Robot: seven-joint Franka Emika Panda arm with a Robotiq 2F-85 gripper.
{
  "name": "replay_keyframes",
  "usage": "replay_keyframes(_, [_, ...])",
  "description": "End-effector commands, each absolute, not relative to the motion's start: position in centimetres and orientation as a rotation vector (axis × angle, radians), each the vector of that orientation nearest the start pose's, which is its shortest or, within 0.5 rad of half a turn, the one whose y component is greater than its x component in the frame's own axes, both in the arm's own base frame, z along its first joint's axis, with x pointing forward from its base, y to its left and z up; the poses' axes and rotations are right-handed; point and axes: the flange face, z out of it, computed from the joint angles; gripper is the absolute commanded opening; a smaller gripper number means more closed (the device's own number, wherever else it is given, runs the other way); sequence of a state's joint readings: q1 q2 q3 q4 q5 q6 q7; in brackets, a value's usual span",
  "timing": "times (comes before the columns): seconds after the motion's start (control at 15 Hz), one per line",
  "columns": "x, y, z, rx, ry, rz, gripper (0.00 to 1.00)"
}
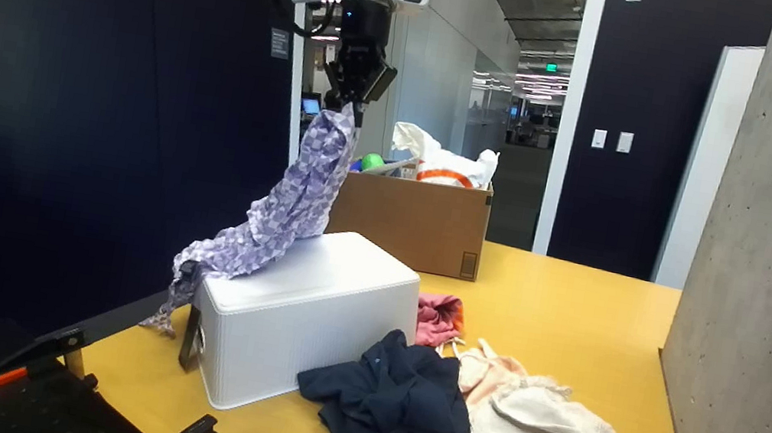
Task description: Fold the blue cloth and remove it from the basket, then use the purple cloth to cover the basket
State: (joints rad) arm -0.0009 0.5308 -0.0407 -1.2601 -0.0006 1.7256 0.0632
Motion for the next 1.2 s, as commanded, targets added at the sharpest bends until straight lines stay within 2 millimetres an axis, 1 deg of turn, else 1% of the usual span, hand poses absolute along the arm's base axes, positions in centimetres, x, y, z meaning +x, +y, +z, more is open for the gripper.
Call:
replay_keyframes(0.0, [70.9,-5.9,44.0,-3.194,0.315,0.148,0.02])
replay_keyframes(0.13, [71.1,-7.5,42.2,-3.196,0.365,0.190,0.02])
replay_keyframes(0.2, [71.2,-7.9,41.2,-3.192,0.387,0.206,0.33])
replay_keyframes(0.27, [71.4,-8.2,40.3,-3.188,0.393,0.225,0.34])
replay_keyframes(0.33, [71.4,-8.4,39.5,-3.184,0.401,0.247,0.39])
replay_keyframes(0.47, [71.6,-8.3,38.5,-3.186,0.411,0.269,0.53])
replay_keyframes(0.53, [71.6,-8.1,38.3,-3.184,0.417,0.272,0.62])
replay_keyframes(0.67, [71.4,-7.3,38.6,-3.181,0.419,0.282,0.75])
replay_keyframes(0.73, [71.3,-6.7,39.1,-3.184,0.408,0.281,0.83])
replay_keyframes(0.87, [70.9,-5.2,40.1,-3.182,0.380,0.271,0.96])
replay_keyframes(0.93, [70.8,-4.2,40.5,-3.183,0.358,0.266,1.00])
replay_keyframes(1.0, [70.7,-3.5,40.6,-3.182,0.345,0.263,1.00])
replay_keyframes(1.13, [70.6,-2.3,39.7,-3.168,0.315,0.286,1.00])
